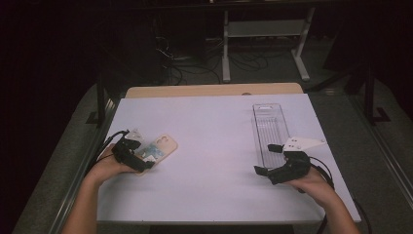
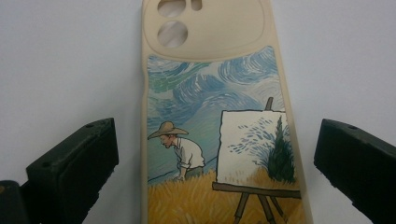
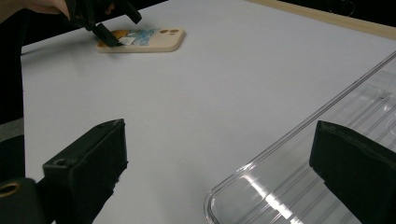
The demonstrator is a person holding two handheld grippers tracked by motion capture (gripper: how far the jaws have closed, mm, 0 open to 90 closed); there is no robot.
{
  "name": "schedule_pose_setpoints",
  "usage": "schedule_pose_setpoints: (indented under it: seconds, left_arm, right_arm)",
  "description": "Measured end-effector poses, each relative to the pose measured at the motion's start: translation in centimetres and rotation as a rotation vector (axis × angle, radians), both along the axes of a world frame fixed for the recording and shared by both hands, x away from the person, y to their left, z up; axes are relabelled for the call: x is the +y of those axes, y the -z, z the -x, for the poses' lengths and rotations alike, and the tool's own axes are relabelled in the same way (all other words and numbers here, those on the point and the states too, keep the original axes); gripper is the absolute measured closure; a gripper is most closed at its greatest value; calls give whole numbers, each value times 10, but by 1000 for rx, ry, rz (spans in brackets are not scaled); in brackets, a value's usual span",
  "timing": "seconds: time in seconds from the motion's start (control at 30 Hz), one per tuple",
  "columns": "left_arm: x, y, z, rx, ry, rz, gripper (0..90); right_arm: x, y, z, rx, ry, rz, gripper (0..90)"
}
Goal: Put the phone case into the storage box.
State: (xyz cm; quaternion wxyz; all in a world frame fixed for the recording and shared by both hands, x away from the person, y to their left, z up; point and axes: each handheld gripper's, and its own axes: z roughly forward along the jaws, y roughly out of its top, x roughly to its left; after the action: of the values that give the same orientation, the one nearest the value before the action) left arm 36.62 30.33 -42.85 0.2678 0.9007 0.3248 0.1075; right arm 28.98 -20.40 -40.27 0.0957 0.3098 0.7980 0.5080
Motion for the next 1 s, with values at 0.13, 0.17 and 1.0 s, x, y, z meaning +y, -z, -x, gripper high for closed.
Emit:
schedule_pose_setpoints:
  seconds: [0.13,0.17,1.0]
  left_arm:
    - [-2,2,1,3,4,-27,0]
    - [-3,2,1,2,4,-35,0]
    - [-8,8,2,-1,-10,-102,0]
  right_arm:
    - [0,0,0,-3,-1,2,33]
    - [0,0,0,-3,-1,2,33]
    - [0,0,1,-5,-5,6,32]
